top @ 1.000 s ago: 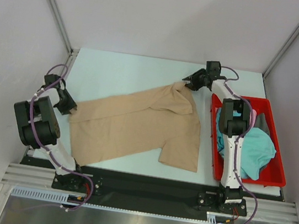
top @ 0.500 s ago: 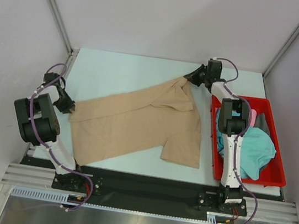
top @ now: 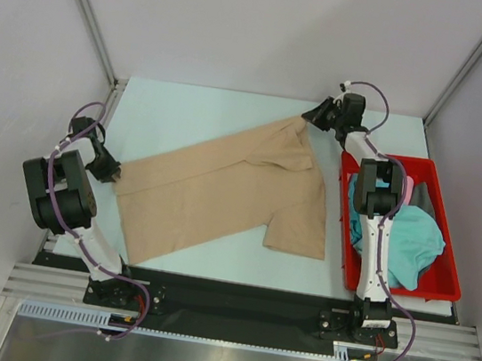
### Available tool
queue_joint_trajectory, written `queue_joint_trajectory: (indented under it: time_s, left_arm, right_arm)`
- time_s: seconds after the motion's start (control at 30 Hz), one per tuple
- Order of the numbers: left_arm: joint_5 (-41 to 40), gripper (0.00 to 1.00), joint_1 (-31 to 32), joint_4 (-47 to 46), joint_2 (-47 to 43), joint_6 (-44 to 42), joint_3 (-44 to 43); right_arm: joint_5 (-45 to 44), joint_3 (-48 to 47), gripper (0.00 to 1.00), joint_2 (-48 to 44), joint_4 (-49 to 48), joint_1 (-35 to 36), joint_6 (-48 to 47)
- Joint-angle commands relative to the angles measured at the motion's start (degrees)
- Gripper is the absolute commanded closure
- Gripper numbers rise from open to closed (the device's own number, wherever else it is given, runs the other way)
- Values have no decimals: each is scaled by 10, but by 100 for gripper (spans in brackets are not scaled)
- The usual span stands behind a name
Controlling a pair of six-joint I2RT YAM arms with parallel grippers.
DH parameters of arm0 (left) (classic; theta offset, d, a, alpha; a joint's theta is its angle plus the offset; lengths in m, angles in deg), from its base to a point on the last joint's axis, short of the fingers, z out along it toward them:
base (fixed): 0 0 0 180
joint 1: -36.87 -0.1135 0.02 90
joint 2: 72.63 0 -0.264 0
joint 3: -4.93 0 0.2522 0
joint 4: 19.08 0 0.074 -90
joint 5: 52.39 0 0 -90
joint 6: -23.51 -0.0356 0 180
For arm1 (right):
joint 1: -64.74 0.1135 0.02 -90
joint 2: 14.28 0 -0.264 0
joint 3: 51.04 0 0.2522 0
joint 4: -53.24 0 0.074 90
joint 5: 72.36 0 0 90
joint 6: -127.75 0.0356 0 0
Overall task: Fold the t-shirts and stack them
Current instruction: Fold the tshirt
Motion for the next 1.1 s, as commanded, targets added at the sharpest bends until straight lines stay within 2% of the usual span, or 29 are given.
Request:
queue_joint_trajectory:
  time_s: [0.0, 0.07, 0.1, 0.13, 0.23, 0.27, 0.33, 0.47, 0.6, 0.63, 0.67, 0.7, 0.73, 0.8, 0.9, 1.07]
  left_arm:
    - [-12, 73, -1, -25, 20, 15, 17]
    - [-8, 71, -1, -23, 3, 18, 17]
    - [-6, 65, 3, -22, -5, 19, 19]
    - [-9, 61, 5, -18, -20, 17, 19]
    - [-11, 45, 15, -2, -62, 12, 25]
    - [-12, 42, 18, 6, -75, 12, 31]
    - [-28, 37, 22, 10, -105, 10, 50]
    - [-37, 35, 23, 20, -200, 11, 90]
    - [-36, 38, 23, 30, -256, 10, 116]
    - [-34, 38, 23, 27, -263, 3, 125]
    - [-27, 41, 23, 12, -267, 1, 129]
    - [-24, 48, 23, 6, -257, -2, 131]
    - [-19, 51, 23, 3, -248, -8, 124]
    - [14, 57, 22, -6, -225, -13, 111]
    - [62, 60, 24, -32, -202, -5, 111]
    - [88, 63, 35, -53, -203, 8, 141]
  right_arm:
    - [-14, -52, 93, 25, -33, -27, -25]
    - [-21, -95, 80, 32, 10, -31, -30]
    - [-30, -110, 74, 37, 30, -32, -37]
    - [-36, -121, 59, 34, 69, -32, -42]
    - [-73, -130, 41, -1, 140, -37, -46]
    - [-91, -130, 39, -12, 162, -38, -48]
    - [-124, -124, 38, -50, 220, -37, -50]
    - [-154, -94, 34, -119, 302, -24, -58]
    - [-153, -11, 34, -209, 326, 1, -66]
    - [-151, 47, 34, -243, 310, 5, -65]
    - [-150, 69, 35, -258, 303, 9, -66]
    - [-148, 88, 37, -267, 301, 16, -66]
    - [-137, 109, 44, -273, 301, 18, -67]
    - [-106, 116, 49, -281, 319, 23, -75]
    - [-98, 153, 56, -302, 351, 41, -99]
    - [-90, 254, 57, -342, 331, 54, -106]
